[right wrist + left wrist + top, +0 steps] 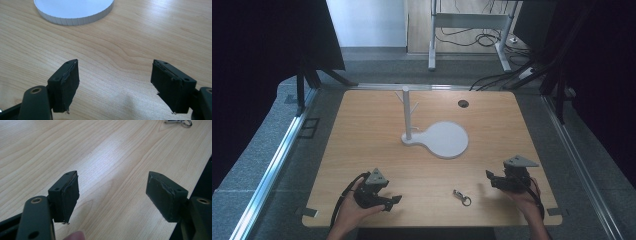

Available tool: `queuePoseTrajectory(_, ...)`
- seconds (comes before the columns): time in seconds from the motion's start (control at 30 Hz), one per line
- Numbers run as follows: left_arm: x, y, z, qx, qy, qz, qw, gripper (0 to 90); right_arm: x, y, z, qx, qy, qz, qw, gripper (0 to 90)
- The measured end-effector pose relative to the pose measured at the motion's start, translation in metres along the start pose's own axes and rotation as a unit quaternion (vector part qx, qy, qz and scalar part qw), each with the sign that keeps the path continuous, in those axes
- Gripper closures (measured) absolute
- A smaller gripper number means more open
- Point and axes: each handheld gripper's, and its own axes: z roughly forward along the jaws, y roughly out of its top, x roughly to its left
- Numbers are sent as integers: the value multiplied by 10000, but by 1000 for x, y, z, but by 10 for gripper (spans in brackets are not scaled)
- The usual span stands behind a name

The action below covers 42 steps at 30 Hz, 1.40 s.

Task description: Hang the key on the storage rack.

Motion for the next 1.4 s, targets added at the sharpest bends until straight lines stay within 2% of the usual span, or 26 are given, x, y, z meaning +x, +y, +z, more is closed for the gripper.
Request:
queuePoseTrajectory(0.3,2,0,-6,-82,8,-47,10000,267,3,3,-6,-14,240,-50,9997,305)
queuePoseTrajectory(0.4,4,0,-10,-114,19,-72,9999,267,3,7,-10,-12,371,-71,9993,354)
queuePoseTrajectory(0.6,6,-1,-10,-87,38,-109,9999,267,5,14,-16,216,636,-244,9974,388)
queuePoseTrajectory(0.77,6,-1,-12,-88,51,-101,9999,268,7,21,-24,394,654,-446,9961,385)
queuePoseTrajectory(0.97,7,-2,-12,-68,58,-113,9999,270,4,25,-30,448,716,-384,9957,406)
queuePoseTrajectory(1.1,7,-2,-13,-71,58,-118,9999,270,5,28,-33,554,790,-465,9943,423)
queuePoseTrajectory(1.13,7,-2,-13,-67,59,-118,9999,270,6,31,-35,628,889,-537,9926,438)
queuePoseTrajectory(1.4,7,-2,-13,-65,64,-109,9999,271,12,40,-39,813,1058,-674,9888,457)
